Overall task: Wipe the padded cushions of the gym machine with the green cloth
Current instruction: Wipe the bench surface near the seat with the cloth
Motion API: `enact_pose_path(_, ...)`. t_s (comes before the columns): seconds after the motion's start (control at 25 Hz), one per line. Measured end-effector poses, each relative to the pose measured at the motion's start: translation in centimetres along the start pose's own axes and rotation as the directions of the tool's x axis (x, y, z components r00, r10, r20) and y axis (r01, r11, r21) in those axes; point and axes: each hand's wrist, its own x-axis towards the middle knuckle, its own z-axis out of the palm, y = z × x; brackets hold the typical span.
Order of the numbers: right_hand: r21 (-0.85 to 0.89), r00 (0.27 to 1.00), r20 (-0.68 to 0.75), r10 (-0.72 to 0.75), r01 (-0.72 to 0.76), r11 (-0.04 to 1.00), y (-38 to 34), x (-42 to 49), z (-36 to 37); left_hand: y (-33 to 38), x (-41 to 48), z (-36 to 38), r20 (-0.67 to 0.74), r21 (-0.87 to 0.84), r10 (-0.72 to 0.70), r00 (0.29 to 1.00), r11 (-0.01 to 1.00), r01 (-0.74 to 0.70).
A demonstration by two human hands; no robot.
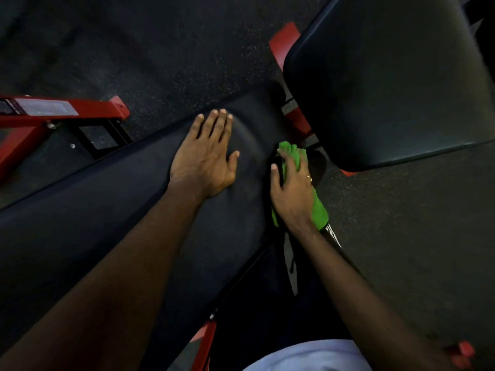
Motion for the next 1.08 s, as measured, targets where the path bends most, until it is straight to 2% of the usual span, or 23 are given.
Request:
enact_pose_path(0.08, 0.001, 0.999, -0.019, 0.05, -0.05, 0.999, 0.5, 2.5, 0.3, 0.0, -0.1, -0.2, -0.004, 0.008, 0.001, 1.0, 1.0, -0.001)
enact_pose_path(0.2, -0.037, 0.967, -0.025, 0.254, -0.255, 0.966, 1.2, 8.5, 0.7, 0.1, 0.0, -0.3, -0.003, 0.017, 0.013, 1.0, 1.0, -0.013)
enact_pose_path(0.28, -0.029, 0.966, -0.011, 0.257, -0.258, 0.966, 0.2, 10.1, 1.0, 0.1, 0.1, -0.4, 0.004, 0.022, 0.012, 1.0, 1.0, -0.012)
enact_pose_path(0.36, 0.027, 0.998, -0.021, 0.057, -0.057, 0.998, -2.2, 9.7, 1.8, 0.0, 0.1, -0.3, 0.007, 0.029, 0.003, 1.0, 1.0, -0.003)
enact_pose_path(0.44, 0.086, 0.985, -0.032, -0.169, 0.172, 0.981, -4.5, 10.4, 2.6, 0.0, 0.1, -0.4, 0.013, 0.036, 0.008, 1.0, 0.999, -0.008)
enact_pose_path(0.48, 0.086, 0.972, -0.013, -0.233, 0.233, 0.969, -5.3, 11.6, 2.9, 0.1, 0.0, -0.4, 0.016, 0.041, 0.012, 1.0, 0.999, -0.013)
enact_pose_path(0.56, 0.073, 0.96, 0.054, -0.275, 0.271, 0.96, -5.8, 15.2, 3.0, 0.1, 0.1, -0.4, 0.008, 0.042, 0.015, 1.0, 0.999, -0.016)
enact_pose_path(0.68, 0.038, 0.976, 0.109, -0.187, 0.184, 0.982, -6.1, 18.3, 3.0, 0.0, 0.1, -0.3, 0.003, 0.039, 0.011, 1.0, 0.999, -0.011)
enact_pose_path(0.72, 0.019, 0.972, 0.105, -0.209, 0.208, 0.978, -6.8, 17.9, 3.3, 0.0, 0.1, -0.4, 0.004, 0.044, 0.01, 1.0, 0.999, -0.01)
enact_pose_path(0.76, 0.003, 0.95, 0.098, -0.298, 0.299, 0.954, -7.7, 17.0, 3.5, 0.0, 0.1, -0.3, 0.002, 0.045, 0.01, 1.0, 0.999, -0.01)
enact_pose_path(0.84, 0.001, 0.814, 0.166, -0.556, 0.564, 0.826, -8.2, 16.3, 3.7, 0.0, 0.1, -0.3, 0.003, 0.042, 0.011, 1.0, 0.999, -0.011)
enact_pose_path(0.88, 0.021, 0.749, 0.219, -0.626, 0.637, 0.77, -8.1, 16.8, 3.3, 0.1, 0.2, -0.3, 0.004, 0.039, 0.013, 1.0, 0.999, -0.013)
enact_pose_path(0.92, 0.03, 0.724, 0.254, -0.642, 0.657, 0.753, -8.0, 17.8, 2.9, 0.0, 0.1, -0.4, 0.006, 0.04, 0.012, 1.0, 0.999, -0.012)
enact_pose_path(0.96, 0.026, 0.749, 0.273, -0.604, 0.622, 0.783, -7.9, 18.8, 2.7, 0.0, 0.1, -0.5, 0.005, 0.047, 0.01, 1.0, 0.999, -0.011)
enact_pose_path(1.08, -0.04, 0.918, 0.258, -0.302, 0.322, 0.946, -8.3, 21.3, 2.3, 0.0, 0.1, -0.4, 0.002, 0.056, 0.012, 1.0, 0.998, -0.012)
